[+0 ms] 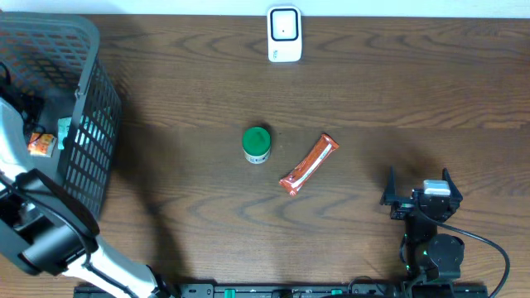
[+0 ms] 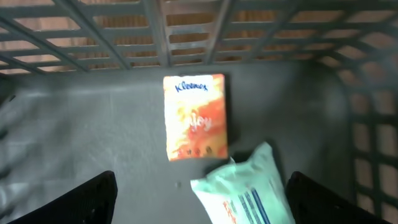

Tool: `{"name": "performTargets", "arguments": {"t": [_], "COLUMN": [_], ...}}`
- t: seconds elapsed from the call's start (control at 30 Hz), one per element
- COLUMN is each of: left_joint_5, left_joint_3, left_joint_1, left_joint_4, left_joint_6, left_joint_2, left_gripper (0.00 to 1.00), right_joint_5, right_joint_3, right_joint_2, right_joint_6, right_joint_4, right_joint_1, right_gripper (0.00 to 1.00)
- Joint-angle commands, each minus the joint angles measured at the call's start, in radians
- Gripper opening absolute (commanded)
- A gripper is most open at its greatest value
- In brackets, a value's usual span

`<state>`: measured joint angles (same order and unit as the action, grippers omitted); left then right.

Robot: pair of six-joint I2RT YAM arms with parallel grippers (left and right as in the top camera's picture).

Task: Scan the item barcode
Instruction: 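Reach the left gripper into the basket and grasp the Kleenex pack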

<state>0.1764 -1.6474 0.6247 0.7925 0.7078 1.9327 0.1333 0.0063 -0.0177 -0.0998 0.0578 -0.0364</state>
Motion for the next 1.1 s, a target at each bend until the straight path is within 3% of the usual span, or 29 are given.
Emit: {"name": "performTargets", "arguments": {"t": [0.0, 0.23, 0.5, 0.57, 0.67, 0.7, 0.9, 1.07], "left_joint_5": [0.046, 0.045, 0.045, 0.045, 0.045, 0.045, 0.045, 0.041], "left_joint_3": [0.003, 0.003, 0.003, 0.003, 0.003, 0.003, 0.002, -0.001], "left_joint_1": [0.005, 0.005, 0.005, 0.005, 0.007, 0.008, 0.016, 0.022], "left_joint_4": [-0.021, -0.066, -0.11, -0.106, -0.095, -0.085, 0.0, 0.074], "left_joint_6": [0.035, 0.107, 0.11, 0.109, 0.095, 0.094, 0.094, 0.094], "left_joint_2": [0.079, 0.211, 0.284, 0.286, 0.28, 0.276, 0.214, 0.024], "left_gripper": [0.88, 0.91, 0.92, 0.82, 0.49, 0.44, 0.41, 0.41], "right_joint_5": [0.004, 0.004, 0.004, 0.004, 0.004, 0.004, 0.004, 0.004], "right_joint_3": [-0.001, -0.001, -0.001, -0.001, -0.001, -0.001, -0.001, -0.001], "right_joint_2": [0.002, 0.002, 0.002, 0.002, 0.002, 0.002, 0.002, 0.002], "right_joint_6": [-0.013, -0.013, -0.013, -0.013, -0.013, -0.013, -0.013, -0.013], "right_joint_4": [0.004, 0.004, 0.004, 0.004, 0.004, 0.004, 0.004, 0.004], "right_joint_1": [-0.002, -0.002, -0.002, -0.002, -0.002, -0.002, -0.002, -0.002], "right_gripper": [0.99, 0.99, 0.99, 0.99, 0.99, 0.99, 0.99, 0.99]}}
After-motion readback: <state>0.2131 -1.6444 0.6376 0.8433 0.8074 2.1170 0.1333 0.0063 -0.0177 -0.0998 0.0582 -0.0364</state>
